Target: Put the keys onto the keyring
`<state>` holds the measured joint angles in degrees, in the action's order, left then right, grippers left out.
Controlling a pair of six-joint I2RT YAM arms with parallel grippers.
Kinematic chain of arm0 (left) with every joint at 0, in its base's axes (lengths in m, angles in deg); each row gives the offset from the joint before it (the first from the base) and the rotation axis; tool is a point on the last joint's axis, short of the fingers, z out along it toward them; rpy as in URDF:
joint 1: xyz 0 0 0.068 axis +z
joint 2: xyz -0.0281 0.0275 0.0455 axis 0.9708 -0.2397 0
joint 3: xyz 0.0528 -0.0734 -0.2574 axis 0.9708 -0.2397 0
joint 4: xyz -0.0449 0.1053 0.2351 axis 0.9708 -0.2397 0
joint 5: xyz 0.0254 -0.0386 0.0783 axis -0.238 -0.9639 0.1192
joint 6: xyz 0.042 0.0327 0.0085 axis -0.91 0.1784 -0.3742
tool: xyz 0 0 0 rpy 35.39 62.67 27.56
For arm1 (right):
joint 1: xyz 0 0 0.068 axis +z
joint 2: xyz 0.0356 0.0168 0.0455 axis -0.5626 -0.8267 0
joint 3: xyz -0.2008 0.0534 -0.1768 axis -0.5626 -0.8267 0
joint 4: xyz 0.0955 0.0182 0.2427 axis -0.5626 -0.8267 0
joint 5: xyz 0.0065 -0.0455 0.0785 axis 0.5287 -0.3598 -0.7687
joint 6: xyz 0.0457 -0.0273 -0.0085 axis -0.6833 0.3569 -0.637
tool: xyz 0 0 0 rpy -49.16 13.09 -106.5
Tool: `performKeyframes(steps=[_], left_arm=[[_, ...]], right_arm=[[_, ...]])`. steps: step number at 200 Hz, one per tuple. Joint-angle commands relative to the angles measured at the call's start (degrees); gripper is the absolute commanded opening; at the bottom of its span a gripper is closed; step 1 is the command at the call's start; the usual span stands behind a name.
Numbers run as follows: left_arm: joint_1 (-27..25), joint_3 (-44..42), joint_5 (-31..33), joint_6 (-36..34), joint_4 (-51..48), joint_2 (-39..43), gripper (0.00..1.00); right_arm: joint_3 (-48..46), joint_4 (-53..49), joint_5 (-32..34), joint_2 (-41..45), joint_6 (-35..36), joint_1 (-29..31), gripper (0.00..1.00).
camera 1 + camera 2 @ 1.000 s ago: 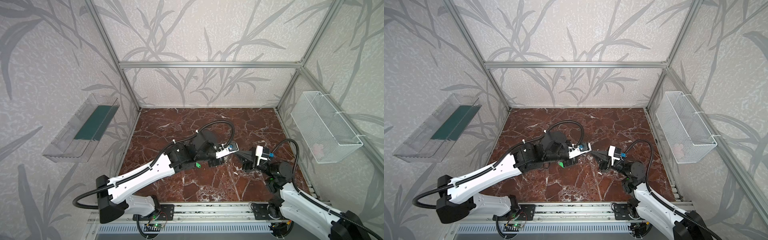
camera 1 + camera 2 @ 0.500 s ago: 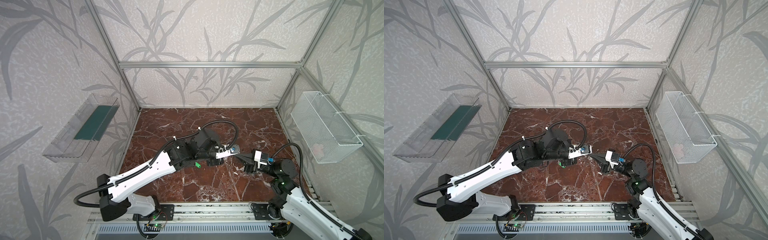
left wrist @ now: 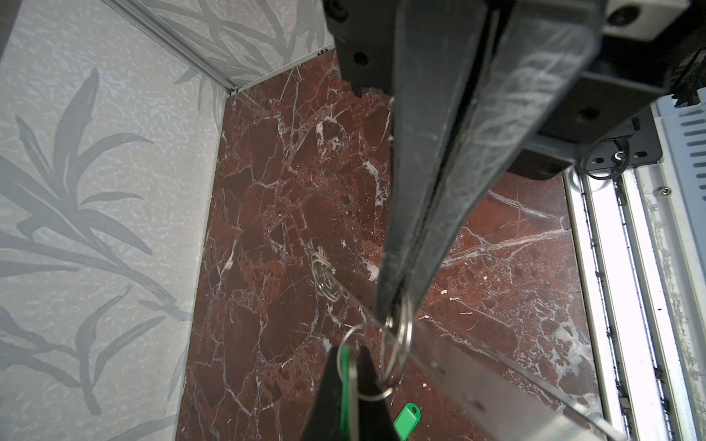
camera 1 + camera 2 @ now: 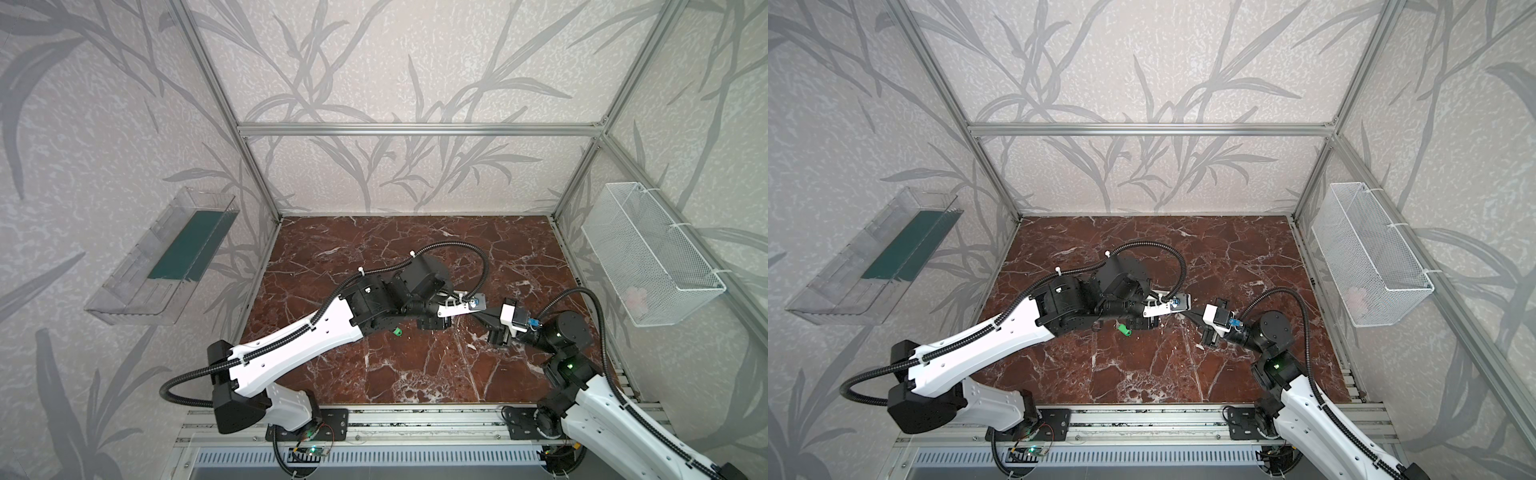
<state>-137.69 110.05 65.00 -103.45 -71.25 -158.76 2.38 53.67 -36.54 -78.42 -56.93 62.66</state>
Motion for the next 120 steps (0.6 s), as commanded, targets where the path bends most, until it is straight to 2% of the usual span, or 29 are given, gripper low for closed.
performKeyframes(steps=[1, 44, 120], left_arm=[[-0.3, 2.1, 1.3, -2.3, -1.6, -0.6, 0.0], [-0.3, 4.7, 3.9, -5.0, -3.6, -1.1, 0.0], [-0.3, 5.7, 0.8, -4.6, -6.4, -1.8, 0.0]], right_arm=[[2.4, -2.1, 1.7, 1.2, 3.8, -0.1, 0.0], [2.5, -5.4, 3.9, 2.1, 6.9, -0.1, 0.0], [2.4, -6.1, 6.4, 1.0, 7.2, -0.2, 0.0]])
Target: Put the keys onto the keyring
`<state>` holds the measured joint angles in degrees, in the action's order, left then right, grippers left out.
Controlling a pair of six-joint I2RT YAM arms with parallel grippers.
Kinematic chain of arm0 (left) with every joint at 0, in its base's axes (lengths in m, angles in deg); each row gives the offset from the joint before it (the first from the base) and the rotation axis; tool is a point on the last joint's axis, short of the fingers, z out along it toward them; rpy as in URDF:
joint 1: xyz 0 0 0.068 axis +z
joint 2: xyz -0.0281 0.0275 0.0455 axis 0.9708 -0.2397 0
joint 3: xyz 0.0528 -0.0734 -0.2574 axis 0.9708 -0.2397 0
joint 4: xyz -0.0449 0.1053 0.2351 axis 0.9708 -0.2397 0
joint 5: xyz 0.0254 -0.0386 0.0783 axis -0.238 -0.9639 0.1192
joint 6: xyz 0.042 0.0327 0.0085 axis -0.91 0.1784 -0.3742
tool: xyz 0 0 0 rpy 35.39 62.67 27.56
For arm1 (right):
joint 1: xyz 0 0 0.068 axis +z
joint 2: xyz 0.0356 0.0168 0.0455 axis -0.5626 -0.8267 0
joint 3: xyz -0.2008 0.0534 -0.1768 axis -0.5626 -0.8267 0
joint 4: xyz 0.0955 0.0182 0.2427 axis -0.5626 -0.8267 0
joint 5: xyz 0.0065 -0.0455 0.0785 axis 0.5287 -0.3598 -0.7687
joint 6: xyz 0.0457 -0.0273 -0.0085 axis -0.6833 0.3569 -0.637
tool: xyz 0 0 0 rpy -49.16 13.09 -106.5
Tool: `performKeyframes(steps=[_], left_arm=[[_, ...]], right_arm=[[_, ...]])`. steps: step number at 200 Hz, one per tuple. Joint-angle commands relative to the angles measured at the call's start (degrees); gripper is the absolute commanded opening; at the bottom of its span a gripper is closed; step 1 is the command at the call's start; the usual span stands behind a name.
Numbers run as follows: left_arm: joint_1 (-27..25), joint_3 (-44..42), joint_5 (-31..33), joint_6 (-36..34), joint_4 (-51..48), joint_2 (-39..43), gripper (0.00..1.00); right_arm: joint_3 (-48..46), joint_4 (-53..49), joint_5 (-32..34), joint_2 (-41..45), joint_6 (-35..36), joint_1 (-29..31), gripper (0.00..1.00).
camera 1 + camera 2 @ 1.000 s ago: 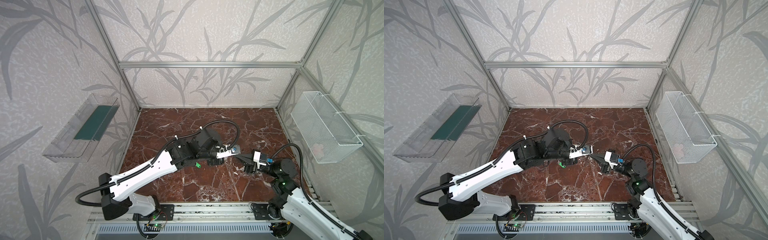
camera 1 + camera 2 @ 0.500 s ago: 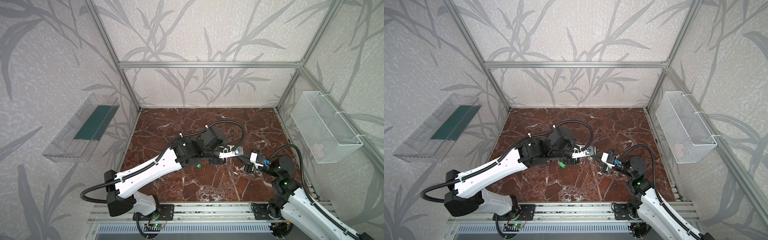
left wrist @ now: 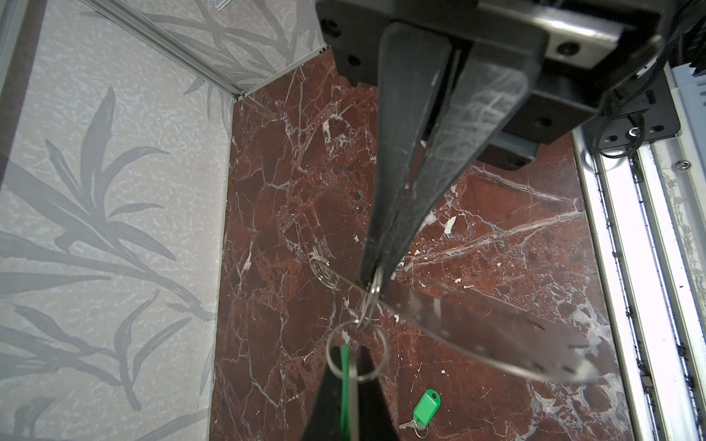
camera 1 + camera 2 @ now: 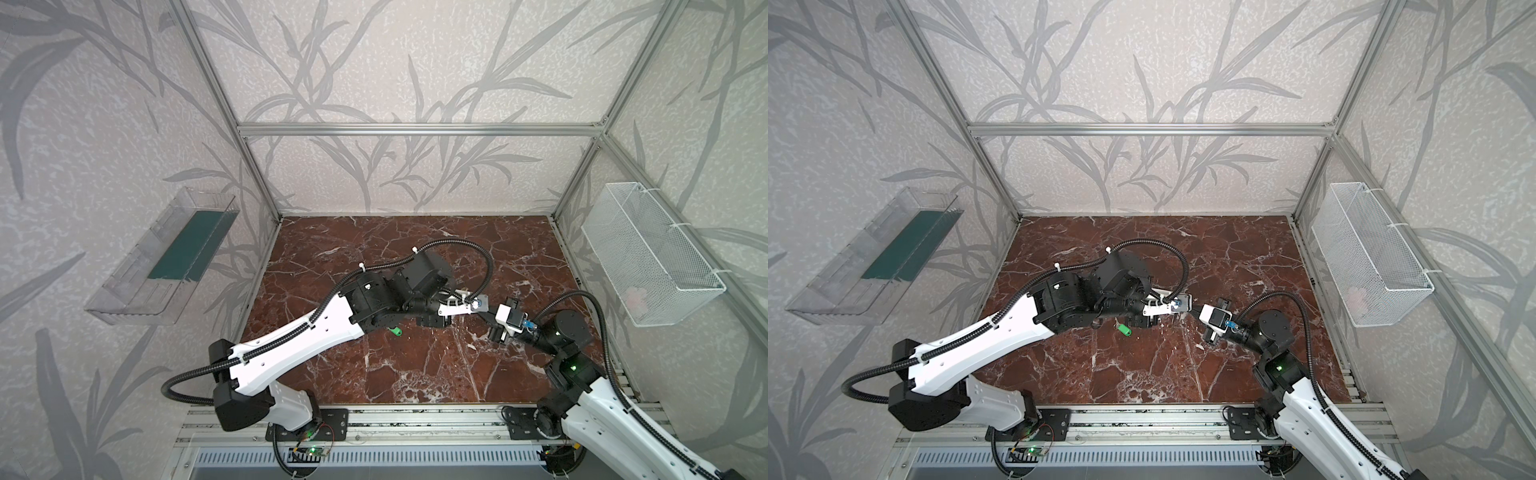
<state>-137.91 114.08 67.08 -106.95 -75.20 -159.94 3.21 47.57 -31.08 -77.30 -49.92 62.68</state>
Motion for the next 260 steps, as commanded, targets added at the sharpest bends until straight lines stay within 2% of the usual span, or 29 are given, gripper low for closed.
performKeyframes(steps=[1, 32, 48, 59, 91, 113, 148, 167, 183, 196, 218, 230, 260], left_arm=[[-0.1, 1.7, -1.3, -1.1, -2.4, -0.7, 0.0], [0.7, 0.5, -1.6, -0.2, -0.6, -2.4, 0.0], [2.0, -0.3, -2.8, 1.3, 1.5, -3.0, 0.0], [3.4, -0.7, -4.2, 2.8, 2.7, -3.6, 0.0], [7.0, -2.2, -10.0, 8.6, 7.5, -8.0, 0.0], [8.0, -3.4, -10.9, 12.9, 11.7, -12.1, 0.0], [10.1, -3.9, -11.7, 22.3, 21.0, -20.3, 0.0], [10.1, -1.6, -12.2, 26.9, 24.0, -26.0, 0.0], [10.1, -0.6, -16.2, 31.4, 27.6, -29.9, 0.0], [10.1, -0.8, -16.0, 34.5, 31.0, -32.2, 0.0], [10.7, -2.5, -12.4, 38.2, 33.0, -34.6, 0.0], [11.1, -4.4, -11.4, 37.9, 33.1, -35.1, 0.0], [11.9, -10.2, -1.9, 37.4, 31.6, -33.8, 0.0]], right_arm=[[1.6, 0.1, 0.9, -0.2, 0.1, -0.2, 0.0], [1.7, 0.0, 0.0, -1.4, -1.3, -0.2, 0.0], [-0.1, -0.2, 3.0, -1.5, -2.0, -0.3, 0.01], [-1.8, -0.4, 5.3, -1.0, -2.2, -0.3, 0.07], [-7.0, -0.8, 13.1, 3.2, -4.4, -0.3, 0.36], [-7.4, -8.1, 20.9, 10.3, -4.8, -0.3, 0.46], [-3.8, -26.3, 41.0, 21.0, -6.2, -0.3, 0.51], [-1.4, -33.2, 47.7, 23.4, -6.6, -0.2, 0.51], [-0.9, -34.7, 49.1, 24.3, -6.7, -0.2, 0.51], [-0.8, -34.6, 48.6, 24.4, -6.6, -0.2, 0.51], [-0.2, -35.4, 47.7, 23.2, -6.2, -0.1, 0.51], [0.0, -35.6, 47.3, 22.5, -6.3, -0.1, 0.51], [0.0, -35.2, 45.8, 20.8, -6.2, -0.2, 0.51]])
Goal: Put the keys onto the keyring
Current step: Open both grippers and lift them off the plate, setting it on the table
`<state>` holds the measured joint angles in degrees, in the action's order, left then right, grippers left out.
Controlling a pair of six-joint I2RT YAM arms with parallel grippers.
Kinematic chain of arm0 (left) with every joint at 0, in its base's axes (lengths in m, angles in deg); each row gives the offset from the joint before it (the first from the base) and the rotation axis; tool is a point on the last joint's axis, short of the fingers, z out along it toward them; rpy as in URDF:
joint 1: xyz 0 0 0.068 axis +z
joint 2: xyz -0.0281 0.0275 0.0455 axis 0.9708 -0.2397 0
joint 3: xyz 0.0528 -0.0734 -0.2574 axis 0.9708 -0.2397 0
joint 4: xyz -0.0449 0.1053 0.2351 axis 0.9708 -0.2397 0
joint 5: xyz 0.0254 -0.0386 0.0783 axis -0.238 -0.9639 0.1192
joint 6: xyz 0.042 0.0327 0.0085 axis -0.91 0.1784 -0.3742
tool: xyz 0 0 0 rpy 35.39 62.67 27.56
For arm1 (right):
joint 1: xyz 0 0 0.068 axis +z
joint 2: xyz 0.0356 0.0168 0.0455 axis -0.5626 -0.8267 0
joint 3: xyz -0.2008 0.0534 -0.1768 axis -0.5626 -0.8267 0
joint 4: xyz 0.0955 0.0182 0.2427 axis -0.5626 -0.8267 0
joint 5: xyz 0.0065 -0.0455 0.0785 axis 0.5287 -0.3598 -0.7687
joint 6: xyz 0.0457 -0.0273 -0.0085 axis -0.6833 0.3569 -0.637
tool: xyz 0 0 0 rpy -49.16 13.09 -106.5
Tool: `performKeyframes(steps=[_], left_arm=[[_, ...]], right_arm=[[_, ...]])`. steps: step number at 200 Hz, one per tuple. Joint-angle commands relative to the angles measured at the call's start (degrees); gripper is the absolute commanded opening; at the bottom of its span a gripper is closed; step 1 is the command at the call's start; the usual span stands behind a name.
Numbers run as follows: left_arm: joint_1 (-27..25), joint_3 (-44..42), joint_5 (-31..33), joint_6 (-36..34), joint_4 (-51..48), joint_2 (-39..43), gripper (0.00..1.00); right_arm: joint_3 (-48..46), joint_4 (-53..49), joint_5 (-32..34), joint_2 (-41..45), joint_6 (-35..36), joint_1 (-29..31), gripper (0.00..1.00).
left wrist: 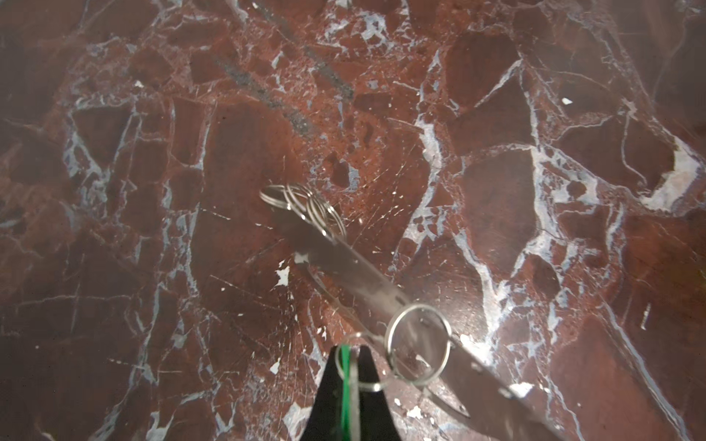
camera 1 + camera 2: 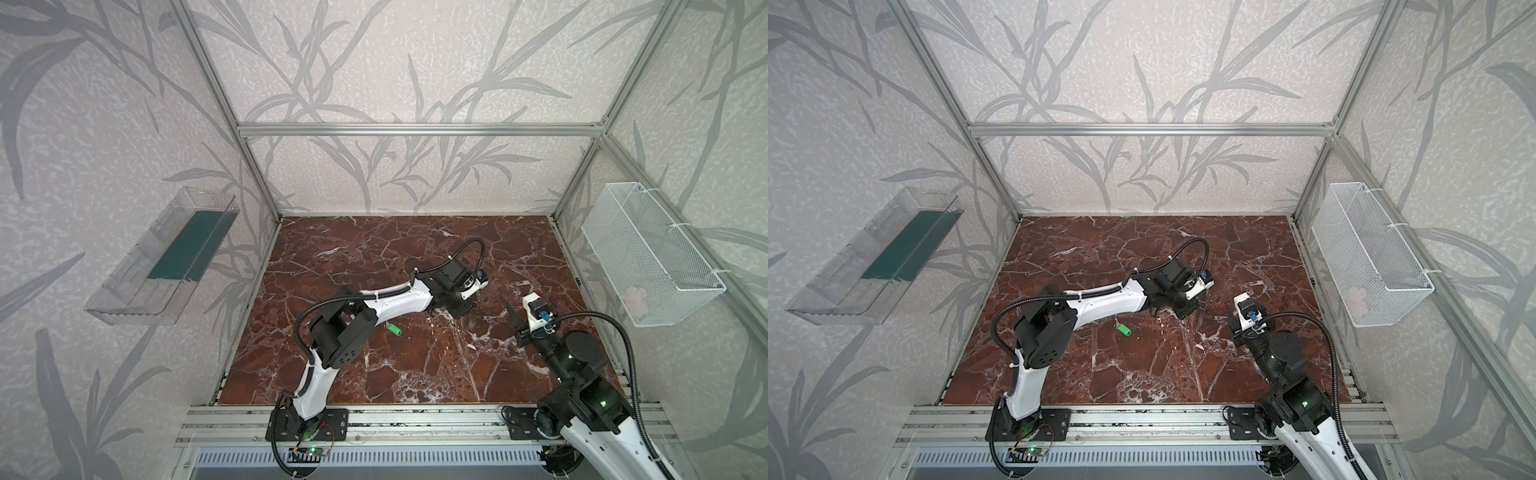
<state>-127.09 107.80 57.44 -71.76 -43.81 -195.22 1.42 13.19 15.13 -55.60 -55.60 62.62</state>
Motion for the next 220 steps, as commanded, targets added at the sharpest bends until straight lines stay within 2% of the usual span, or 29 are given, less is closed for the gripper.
performKeyframes(steps=[1, 71, 87, 128, 133, 139, 142, 145, 177, 220], left_arm=[[1.1, -4.2, 7.9, 2.1, 0.1, 1.6, 0.0], [2.7, -12.5, 14.9, -4.3, -3.4, 5.4, 0.0], [3.2, -14.1, 17.7, -6.4, -4.5, 6.7, 0.05], [4.2, -16.1, 20.8, -9.7, -7.0, 11.8, 0.47], [4.2, -16.3, 21.0, -10.0, -6.9, 12.7, 0.61], [4.4, -16.7, 21.2, -10.3, -6.7, 13.9, 0.66], [4.5, -16.8, 21.4, -10.4, -6.7, 14.5, 0.73], [4.7, -16.9, 21.6, -10.4, -6.7, 15.0, 0.75], [7.7, -18.2, 20.1, -10.0, -9.5, 23.0, 0.76], [12.9, -22.5, 14.3, -3.7, -14.8, 30.5, 0.71]], right_arm=[[1.8, -0.8, -0.5, -1.0, -0.5, -0.1, 0.51], [1.8, -0.7, -3.8, -4.5, -0.6, 0.0, 0.51], [1.7, -0.8, -3.4, -4.5, -0.7, 0.1, 0.51], [2.1, -0.6, -3.9, -6.4, -1.3, 0.1, 0.52], [2.3, -0.7, -4.2, -7.0, -1.5, 0.1, 0.52], [2.6, -0.8, -4.5, -7.5, -1.9, 0.1, 0.52], [2.7, -0.9, -4.7, -7.8, -2.1, 0.1, 0.52], [2.9, -0.8, -4.9, -8.1, -2.4, 0.1, 0.52], [4.8, -1.1, -9.1, -11.8, -5.6, 0.3, 0.52], [7.6, 1.6, -13.0, -21.6, -10.0, 3.3, 0.51]])
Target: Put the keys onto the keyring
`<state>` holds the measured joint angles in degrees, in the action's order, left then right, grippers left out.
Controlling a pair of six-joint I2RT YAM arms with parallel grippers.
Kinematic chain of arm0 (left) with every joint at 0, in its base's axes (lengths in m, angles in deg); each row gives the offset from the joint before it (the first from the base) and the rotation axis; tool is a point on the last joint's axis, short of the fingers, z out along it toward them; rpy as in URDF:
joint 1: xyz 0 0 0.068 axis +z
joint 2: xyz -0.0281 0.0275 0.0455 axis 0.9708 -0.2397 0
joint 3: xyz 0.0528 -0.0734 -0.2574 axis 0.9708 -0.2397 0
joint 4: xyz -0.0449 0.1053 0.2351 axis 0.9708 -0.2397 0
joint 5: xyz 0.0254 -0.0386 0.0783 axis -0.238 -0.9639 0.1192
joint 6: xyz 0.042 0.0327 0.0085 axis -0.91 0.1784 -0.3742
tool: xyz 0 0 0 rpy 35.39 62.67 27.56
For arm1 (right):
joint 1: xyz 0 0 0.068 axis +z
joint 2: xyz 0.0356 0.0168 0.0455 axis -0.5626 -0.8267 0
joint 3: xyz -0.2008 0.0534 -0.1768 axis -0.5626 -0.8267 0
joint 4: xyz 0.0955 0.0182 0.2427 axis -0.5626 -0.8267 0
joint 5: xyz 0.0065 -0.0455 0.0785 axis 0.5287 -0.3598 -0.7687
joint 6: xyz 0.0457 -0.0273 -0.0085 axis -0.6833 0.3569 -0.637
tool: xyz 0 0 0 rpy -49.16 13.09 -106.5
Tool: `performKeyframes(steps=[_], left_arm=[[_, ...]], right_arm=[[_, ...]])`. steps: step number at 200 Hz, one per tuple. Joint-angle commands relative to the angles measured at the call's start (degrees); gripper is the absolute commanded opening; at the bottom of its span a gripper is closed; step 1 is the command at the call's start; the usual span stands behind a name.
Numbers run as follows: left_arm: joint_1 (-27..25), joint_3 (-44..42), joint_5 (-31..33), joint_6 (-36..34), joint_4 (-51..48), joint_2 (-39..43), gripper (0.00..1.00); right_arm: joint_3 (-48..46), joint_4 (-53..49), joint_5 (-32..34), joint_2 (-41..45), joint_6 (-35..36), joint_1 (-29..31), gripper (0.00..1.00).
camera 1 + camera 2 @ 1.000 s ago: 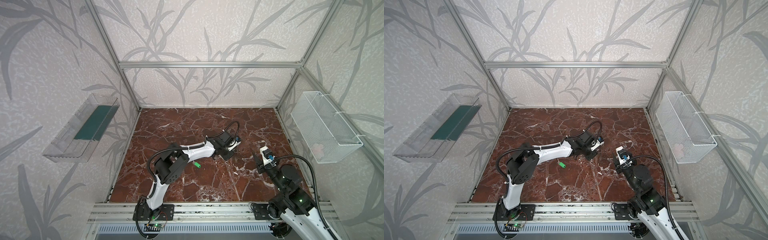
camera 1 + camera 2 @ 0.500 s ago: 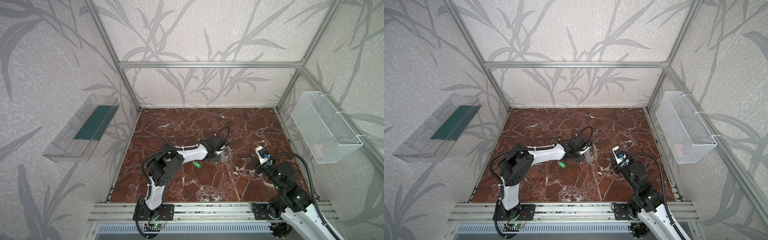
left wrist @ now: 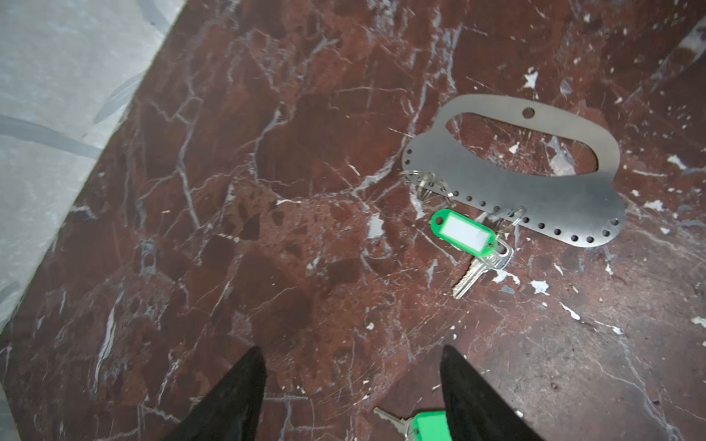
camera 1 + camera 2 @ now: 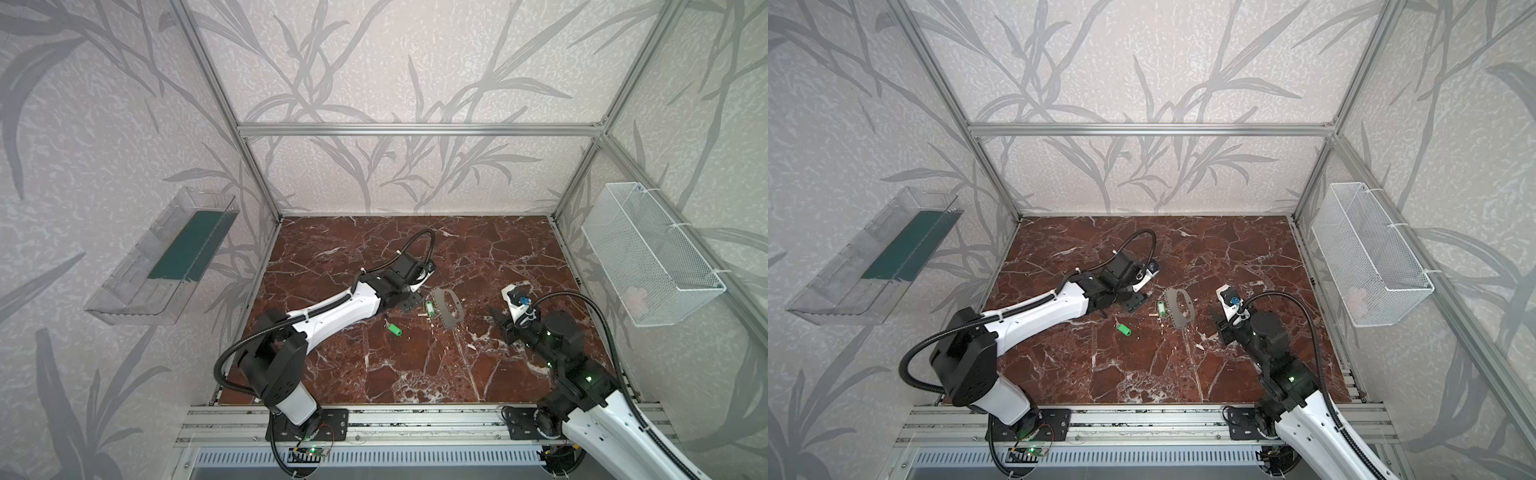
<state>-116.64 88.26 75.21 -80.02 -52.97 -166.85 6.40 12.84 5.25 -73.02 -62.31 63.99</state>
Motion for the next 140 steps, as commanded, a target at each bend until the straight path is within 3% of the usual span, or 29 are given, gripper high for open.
performKeyframes(steps=[1, 41, 62, 140], left_arm=[[2.6, -3.0, -3.6, 4.8, -5.7, 2.2, 0.71], [7.0, -8.0, -8.6, 17.5, -2.1, 5.0, 0.67], [8.3, -9.3, -9.7, 20.5, 0.1, 5.4, 0.65], [9.3, -10.0, -10.4, 15.8, 1.6, 4.9, 0.55]], right_arm=[[2.7, 2.0, -3.1, -4.5, -3.4, 2.0, 0.5], [6.3, 7.3, -3.1, -17.2, -4.8, 7.5, 0.49], [8.9, 10.3, -3.5, -25.1, -7.5, 8.1, 0.48], [21.5, 13.8, -5.2, -52.9, -9.7, 7.3, 0.44]])
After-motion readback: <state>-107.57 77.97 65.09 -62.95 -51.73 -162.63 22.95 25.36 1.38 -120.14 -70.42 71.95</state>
